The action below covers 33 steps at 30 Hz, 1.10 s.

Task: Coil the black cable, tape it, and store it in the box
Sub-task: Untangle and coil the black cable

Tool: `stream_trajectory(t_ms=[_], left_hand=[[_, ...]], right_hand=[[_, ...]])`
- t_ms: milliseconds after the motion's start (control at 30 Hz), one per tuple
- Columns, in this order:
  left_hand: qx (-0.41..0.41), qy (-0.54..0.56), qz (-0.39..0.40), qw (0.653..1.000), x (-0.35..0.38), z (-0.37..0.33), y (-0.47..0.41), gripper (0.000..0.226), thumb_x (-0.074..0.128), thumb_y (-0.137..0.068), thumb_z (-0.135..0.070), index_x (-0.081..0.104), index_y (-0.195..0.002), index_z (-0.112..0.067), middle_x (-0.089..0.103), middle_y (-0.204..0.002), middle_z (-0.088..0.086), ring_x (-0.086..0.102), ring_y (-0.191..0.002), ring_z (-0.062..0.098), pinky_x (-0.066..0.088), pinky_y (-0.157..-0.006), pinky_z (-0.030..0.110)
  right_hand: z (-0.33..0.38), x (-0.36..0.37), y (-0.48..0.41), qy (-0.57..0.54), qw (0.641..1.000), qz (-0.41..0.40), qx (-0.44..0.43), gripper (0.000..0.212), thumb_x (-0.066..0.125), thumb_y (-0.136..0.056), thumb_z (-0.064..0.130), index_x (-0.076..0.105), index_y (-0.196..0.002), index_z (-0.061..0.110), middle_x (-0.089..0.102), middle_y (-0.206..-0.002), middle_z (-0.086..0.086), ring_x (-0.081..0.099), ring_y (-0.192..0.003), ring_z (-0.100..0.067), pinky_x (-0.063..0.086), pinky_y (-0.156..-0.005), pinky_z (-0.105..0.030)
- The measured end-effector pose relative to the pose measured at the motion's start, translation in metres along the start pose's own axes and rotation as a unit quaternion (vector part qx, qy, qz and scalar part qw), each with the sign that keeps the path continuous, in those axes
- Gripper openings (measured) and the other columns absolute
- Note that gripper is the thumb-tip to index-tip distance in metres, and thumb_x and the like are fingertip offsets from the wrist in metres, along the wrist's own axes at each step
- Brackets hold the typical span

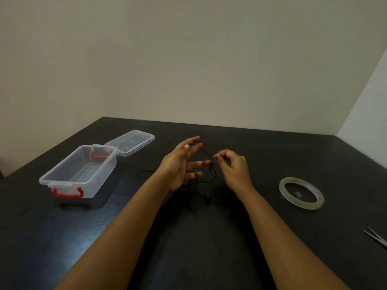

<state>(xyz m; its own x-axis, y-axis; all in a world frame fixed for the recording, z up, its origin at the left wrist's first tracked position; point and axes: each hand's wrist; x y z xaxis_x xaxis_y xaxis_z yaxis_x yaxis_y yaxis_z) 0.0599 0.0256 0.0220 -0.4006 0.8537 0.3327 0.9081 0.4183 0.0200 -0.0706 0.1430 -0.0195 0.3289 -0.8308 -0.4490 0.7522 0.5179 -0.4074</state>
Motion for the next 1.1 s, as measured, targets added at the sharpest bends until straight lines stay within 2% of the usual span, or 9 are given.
stream_trajectory(t_ms=[133,267,400,533,633,700,833,933,1100], left_hand=[[0.0,-0.145,-0.012,0.989,0.013,0.005,-0.001,0.052,0.037,-0.096,0.002,0.048,-0.132,-0.035,0.021,-0.154,-0.009,0.063,-0.1,0.019,0.057,-0.061,0.029],[0.021,-0.222,-0.02,0.975,0.019,0.012,-0.003,0.082,0.046,-0.089,0.012,0.025,-0.142,-0.047,0.002,-0.158,-0.009,0.06,-0.094,0.015,0.058,-0.064,0.028],[0.072,-0.223,-0.075,0.969,0.012,0.02,-0.009,0.079,0.048,-0.09,0.01,0.028,-0.141,-0.047,0.019,-0.154,0.001,0.063,-0.082,0.015,0.057,-0.062,0.028],[0.143,-0.201,-0.171,0.954,0.008,0.023,-0.011,0.053,0.044,-0.094,0.004,0.052,-0.13,-0.035,0.054,-0.119,0.007,0.068,-0.077,0.015,0.056,-0.054,0.026],[0.242,-0.329,-0.233,0.883,0.0,0.021,-0.012,0.038,0.052,-0.092,-0.004,0.062,-0.118,-0.03,0.059,-0.116,-0.001,0.067,-0.072,0.012,0.055,-0.058,0.021],[0.287,-0.455,-0.232,0.81,-0.005,0.021,-0.013,0.032,0.059,-0.089,-0.01,0.065,-0.113,-0.031,0.056,-0.124,-0.003,0.063,-0.089,0.013,0.053,-0.072,0.025],[0.264,-0.622,-0.196,0.71,-0.004,0.025,-0.013,0.032,0.065,-0.086,-0.028,0.062,-0.118,-0.03,0.039,-0.126,0.001,0.04,-0.111,0.015,0.044,-0.072,0.025],[0.299,-0.709,-0.145,0.622,0.0,0.028,-0.015,0.043,0.064,-0.087,-0.03,0.054,-0.128,-0.029,0.042,-0.133,0.002,0.041,-0.115,0.021,0.045,-0.079,0.03],[0.341,-0.656,-0.1,0.666,0.003,0.033,-0.016,0.056,0.062,-0.086,-0.019,0.043,-0.137,-0.029,0.04,-0.141,0.002,0.039,-0.121,0.024,0.05,-0.082,0.038]], right_hand=[[0.008,0.002,0.001,-0.009,1.0,0.003,-0.002,0.014,0.052,-0.091,0.041,0.06,-0.085,0.032,0.063,-0.093,0.003,0.058,-0.099,-0.017,0.049,-0.089,-0.044],[0.016,-0.001,0.005,-0.081,0.996,0.035,-0.001,0.01,0.055,-0.094,0.014,0.062,-0.088,0.018,0.066,-0.084,0.003,0.064,-0.085,-0.01,0.051,-0.082,-0.029],[0.017,-0.001,0.004,-0.078,0.996,0.041,-0.012,0.017,0.061,-0.089,0.009,0.067,-0.087,0.024,0.069,-0.088,0.01,0.066,-0.088,-0.002,0.053,-0.086,-0.026],[0.013,-0.002,0.003,-0.081,0.996,0.022,-0.015,0.024,0.065,-0.087,0.012,0.069,-0.087,0.036,0.072,-0.095,0.012,0.066,-0.095,-0.002,0.053,-0.093,-0.035],[0.013,-0.002,0.002,-0.094,0.995,0.034,-0.007,0.025,0.067,-0.087,0.013,0.07,-0.092,0.038,0.072,-0.098,0.011,0.066,-0.097,-0.002,0.052,-0.095,-0.036],[0.013,-0.001,0.003,-0.095,0.994,0.05,-0.004,0.024,0.067,-0.087,0.013,0.071,-0.094,0.036,0.073,-0.099,0.011,0.066,-0.098,-0.003,0.052,-0.096,-0.036],[0.01,-0.001,0.003,-0.099,0.994,0.055,0.004,0.021,0.063,-0.089,0.011,0.073,-0.094,0.029,0.071,-0.098,0.01,0.064,-0.099,-0.003,0.05,-0.092,-0.028],[0.012,-0.001,0.004,-0.139,0.989,0.04,-0.009,0.02,0.06,-0.091,0.009,0.07,-0.09,0.025,0.07,-0.096,0.007,0.064,-0.096,-0.004,0.05,-0.087,-0.022],[0.012,0.001,0.005,-0.165,0.985,0.034,-0.029,0.017,0.059,-0.092,0.012,0.068,-0.099,0.025,0.066,-0.106,-0.002,0.064,-0.099,-0.01,0.053,-0.086,-0.026]])
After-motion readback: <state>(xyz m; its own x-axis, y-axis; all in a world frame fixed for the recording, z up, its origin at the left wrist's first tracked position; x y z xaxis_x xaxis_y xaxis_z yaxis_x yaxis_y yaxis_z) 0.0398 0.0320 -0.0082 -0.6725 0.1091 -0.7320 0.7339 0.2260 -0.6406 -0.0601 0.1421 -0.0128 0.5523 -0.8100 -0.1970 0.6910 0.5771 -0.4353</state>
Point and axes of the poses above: each hand's wrist, its own y-axis away from the middle knuckle, its own x-axis out of the palm, z = x × y
